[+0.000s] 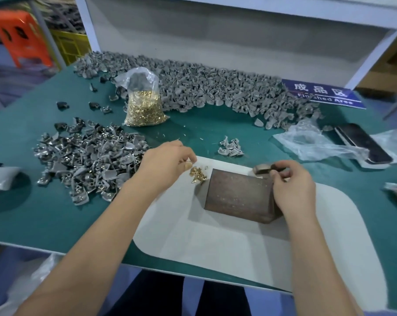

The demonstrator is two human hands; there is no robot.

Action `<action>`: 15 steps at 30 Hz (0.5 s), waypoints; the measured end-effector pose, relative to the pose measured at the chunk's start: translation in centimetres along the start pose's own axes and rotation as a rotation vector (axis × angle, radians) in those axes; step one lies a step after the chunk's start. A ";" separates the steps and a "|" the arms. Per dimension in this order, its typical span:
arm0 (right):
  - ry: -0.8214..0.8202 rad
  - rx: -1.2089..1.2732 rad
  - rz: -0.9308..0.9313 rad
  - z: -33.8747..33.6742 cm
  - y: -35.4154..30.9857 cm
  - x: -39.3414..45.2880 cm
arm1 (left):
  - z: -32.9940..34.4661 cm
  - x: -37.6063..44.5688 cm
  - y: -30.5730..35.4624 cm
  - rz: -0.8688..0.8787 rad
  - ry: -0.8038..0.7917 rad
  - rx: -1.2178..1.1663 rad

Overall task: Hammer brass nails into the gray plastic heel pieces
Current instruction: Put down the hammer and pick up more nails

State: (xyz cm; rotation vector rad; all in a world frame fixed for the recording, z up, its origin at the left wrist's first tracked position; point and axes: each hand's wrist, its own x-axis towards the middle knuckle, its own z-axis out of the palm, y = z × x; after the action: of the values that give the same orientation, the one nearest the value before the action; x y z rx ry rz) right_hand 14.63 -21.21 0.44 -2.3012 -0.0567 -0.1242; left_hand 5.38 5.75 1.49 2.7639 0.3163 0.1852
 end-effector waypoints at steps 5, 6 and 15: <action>0.051 -0.132 -0.037 -0.3 -1.5 1.1 | 0.2 0.9 0.2 -0.024 -0.001 0.022; 0.082 -0.136 -0.065 -0.2 -2.1 1.2 | 0.2 1.1 0.3 -0.028 -0.019 0.028; -0.273 0.013 -0.348 4.1 -7.4 2.1 | 0.4 3.7 0.6 -0.129 -0.038 -0.077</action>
State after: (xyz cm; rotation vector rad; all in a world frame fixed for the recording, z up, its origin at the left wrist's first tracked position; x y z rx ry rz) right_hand 16.40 -13.19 3.44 -2.2622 -0.5968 0.0139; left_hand 9.19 5.93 1.66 2.6573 0.4662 0.1096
